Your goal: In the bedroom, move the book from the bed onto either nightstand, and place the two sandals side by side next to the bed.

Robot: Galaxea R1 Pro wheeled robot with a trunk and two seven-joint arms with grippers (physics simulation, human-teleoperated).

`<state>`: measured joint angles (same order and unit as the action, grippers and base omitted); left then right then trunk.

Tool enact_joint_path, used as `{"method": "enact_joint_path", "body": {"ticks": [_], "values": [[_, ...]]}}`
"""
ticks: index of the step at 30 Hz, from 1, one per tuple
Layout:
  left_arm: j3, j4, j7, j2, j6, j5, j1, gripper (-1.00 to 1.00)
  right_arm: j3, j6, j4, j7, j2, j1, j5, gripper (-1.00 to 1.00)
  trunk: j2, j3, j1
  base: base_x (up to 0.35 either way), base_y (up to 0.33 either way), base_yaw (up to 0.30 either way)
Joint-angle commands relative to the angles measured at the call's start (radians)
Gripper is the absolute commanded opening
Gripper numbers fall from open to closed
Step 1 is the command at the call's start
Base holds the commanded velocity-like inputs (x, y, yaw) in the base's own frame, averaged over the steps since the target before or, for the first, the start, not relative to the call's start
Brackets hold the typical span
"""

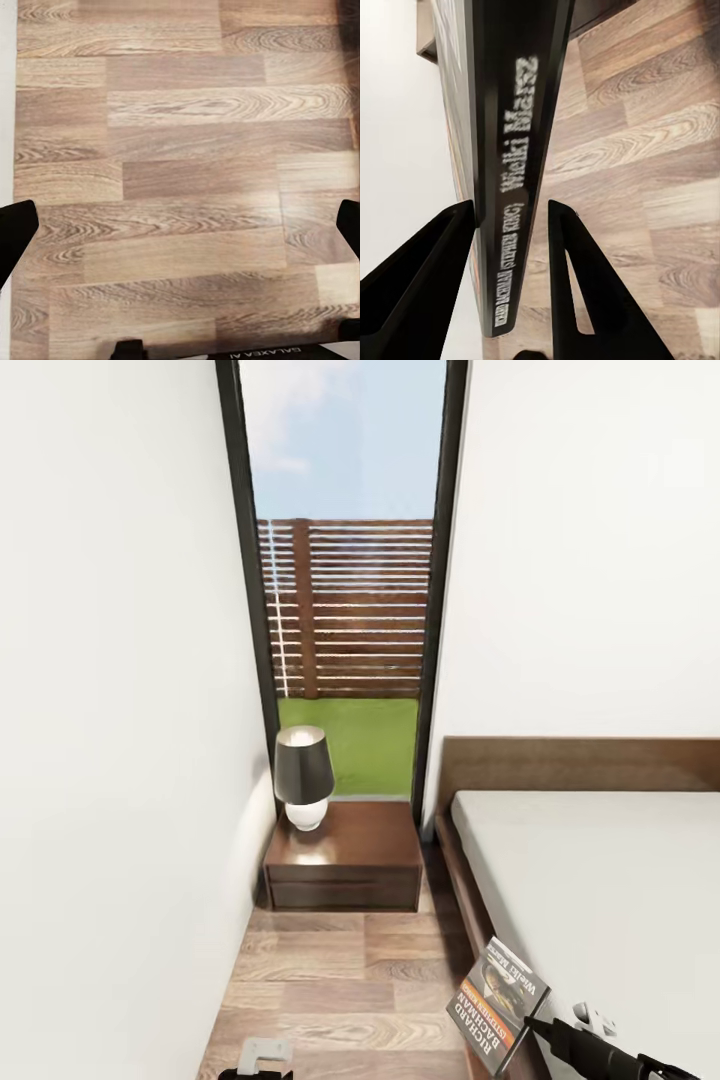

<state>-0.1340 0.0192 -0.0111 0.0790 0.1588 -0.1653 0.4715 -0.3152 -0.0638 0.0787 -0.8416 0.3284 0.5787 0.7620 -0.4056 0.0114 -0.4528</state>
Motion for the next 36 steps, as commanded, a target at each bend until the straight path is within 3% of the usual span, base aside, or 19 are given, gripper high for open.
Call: {"method": "enact_joint_path", "body": {"ticks": [1,36], "values": [[-0.009,-0.001,-0.001,0.0,0.003,-0.01,0.001,1.0,-0.002,-0.007,0.003,-0.005,0.0,0.001,0.011,-1.0,-0.001,0.001,-0.001,0.317,0.0,0.0],[-0.009,-0.001,-0.001,0.0,0.002,-0.01,0.001,1.0,-0.002,-0.007,0.003,-0.006,0.0,0.001,0.011,-1.0,-0.001,0.001,-0.001,0.317,0.0,0.0]]}}
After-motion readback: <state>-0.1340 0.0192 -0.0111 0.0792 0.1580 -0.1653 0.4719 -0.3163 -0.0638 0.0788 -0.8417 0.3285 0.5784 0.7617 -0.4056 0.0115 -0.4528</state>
